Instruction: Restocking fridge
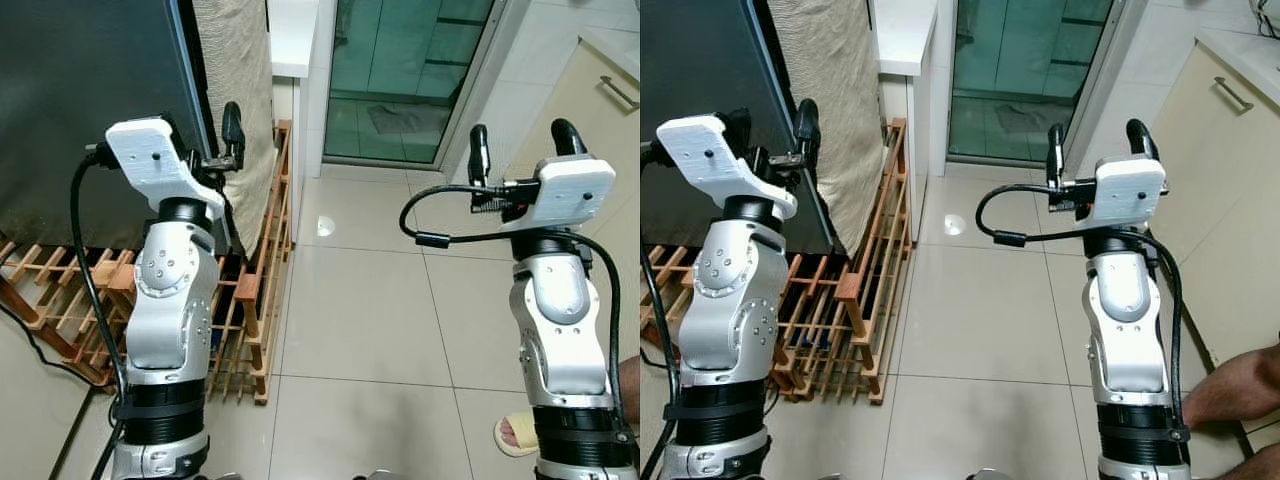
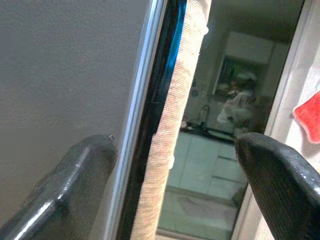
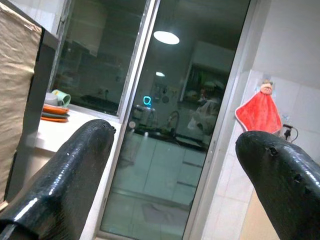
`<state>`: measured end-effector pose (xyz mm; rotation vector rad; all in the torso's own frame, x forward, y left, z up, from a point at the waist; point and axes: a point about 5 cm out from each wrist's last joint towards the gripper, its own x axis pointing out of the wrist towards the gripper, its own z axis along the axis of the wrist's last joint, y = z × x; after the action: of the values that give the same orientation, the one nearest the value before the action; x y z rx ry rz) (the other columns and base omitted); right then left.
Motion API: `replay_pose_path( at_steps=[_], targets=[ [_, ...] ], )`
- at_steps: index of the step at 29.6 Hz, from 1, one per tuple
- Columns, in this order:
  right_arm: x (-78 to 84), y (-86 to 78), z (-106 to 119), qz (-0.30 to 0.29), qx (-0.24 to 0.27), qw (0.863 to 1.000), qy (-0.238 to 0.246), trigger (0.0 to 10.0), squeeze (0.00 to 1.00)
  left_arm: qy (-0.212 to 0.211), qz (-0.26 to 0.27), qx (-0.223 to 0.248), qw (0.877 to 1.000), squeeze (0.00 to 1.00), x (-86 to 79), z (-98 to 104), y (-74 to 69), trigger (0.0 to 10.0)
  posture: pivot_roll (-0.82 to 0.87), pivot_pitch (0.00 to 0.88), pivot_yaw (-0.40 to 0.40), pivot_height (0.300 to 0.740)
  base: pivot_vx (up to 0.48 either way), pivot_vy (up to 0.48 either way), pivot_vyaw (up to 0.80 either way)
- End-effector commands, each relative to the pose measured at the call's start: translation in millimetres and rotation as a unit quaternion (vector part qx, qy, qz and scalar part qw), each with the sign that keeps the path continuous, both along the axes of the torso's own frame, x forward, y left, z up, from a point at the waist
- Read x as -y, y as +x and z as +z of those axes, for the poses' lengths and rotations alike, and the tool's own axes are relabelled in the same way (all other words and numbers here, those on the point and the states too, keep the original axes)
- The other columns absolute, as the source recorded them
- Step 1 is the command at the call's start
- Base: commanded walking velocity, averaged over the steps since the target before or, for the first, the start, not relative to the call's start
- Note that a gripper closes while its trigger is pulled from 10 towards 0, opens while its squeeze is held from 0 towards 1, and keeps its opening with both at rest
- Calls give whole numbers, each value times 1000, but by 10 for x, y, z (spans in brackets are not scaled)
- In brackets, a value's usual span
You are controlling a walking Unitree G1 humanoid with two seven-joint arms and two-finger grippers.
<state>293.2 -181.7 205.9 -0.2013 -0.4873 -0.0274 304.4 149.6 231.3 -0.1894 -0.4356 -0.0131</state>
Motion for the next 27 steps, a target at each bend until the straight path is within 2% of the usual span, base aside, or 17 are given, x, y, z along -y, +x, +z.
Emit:
replay_pose_path(
  at_steps=[1, 5, 6, 7, 9, 10, 11, 12, 13, 16, 21, 27],
  targets=[
    [-35, -15, -24, 8, -1, 1000, -2, 10000, 0, 0, 7, 31, 999, 0, -28, 105, -42, 10000, -95, 0, -28, 740, 480, 0, 0],
    [-67, -27, -22, 13, 2, 1000, -6, 10000, 0, 2, 9, 53, 999, 0, -23, 183, -70, 10000, -95, 0, -28, 740, 471, 0, 0],
    [-97, -34, 71, 19, 21, 999, -19, 10000, 0, -4, 15, 64, 998, 0, -44, 233, -87, 10000, -97, 0, -25, 740, 431, 0, 0],
    [-97, -34, 71, 19, 21, 999, -19, 10000, 0, -4, 15, 64, 998, 0, -44, 233, -87, 10000, -97, 0, -25, 740, 431, 0, 0],
    [-174, -58, 502, 34, 103, 993, -51, 10000, 0, -32, 31, 97, 994, 0, -124, 431, -123, 10000, -97, 0, -25, 740, 366, 311, 0],
    [-174, -58, 502, 34, 103, 993, -51, 10000, 0, -32, 31, 97, 994, 0, -124, 431, -123, 10000, -97, 0, -25, 740, 352, 326, 0],
    [-184, -81, 679, 36, 139, 988, -60, 10000, 0, -32, 32, 123, 991, 0, -132, 564, -146, 10000, -100, 0, -32, 740, 307, 368, 0],
    [-184, -81, 679, 36, 139, 988, -60, 10000, 0, -32, 32, 123, 991, 0, -132, 564, -146, 10000, -100, 0, -32, 740, 307, 368, 0],
    [-186, -103, 852, 38, 169, 983, -58, 10000, 0, -32, 36, 147, 988, 0, -142, 681, -170, 10000, -100, 0, -32, 740, 300, 375, 0],
    [-199, -115, 954, 44, 188, 980, -54, 10000, 0, -23, 43, 159, 986, 0, -137, 726, -187, 10000, -100, 0, -38, 740, 294, 380, 0],
    [-219, -94, 857, 51, 168, 983, -50, 10000, 0, -24, 63, 165, 984, 0, -157, 720, -200, 10000, -99, 0, -43, 740, 121, 149, 0],
    [-274, -81, 719, 66, 133, 988, -32, 10000, 0, -26, 73, 129, 989, 0, -172, 634, -134, 10000, -102, 0, -42, 740, 0, 0, 0]
  ],
)
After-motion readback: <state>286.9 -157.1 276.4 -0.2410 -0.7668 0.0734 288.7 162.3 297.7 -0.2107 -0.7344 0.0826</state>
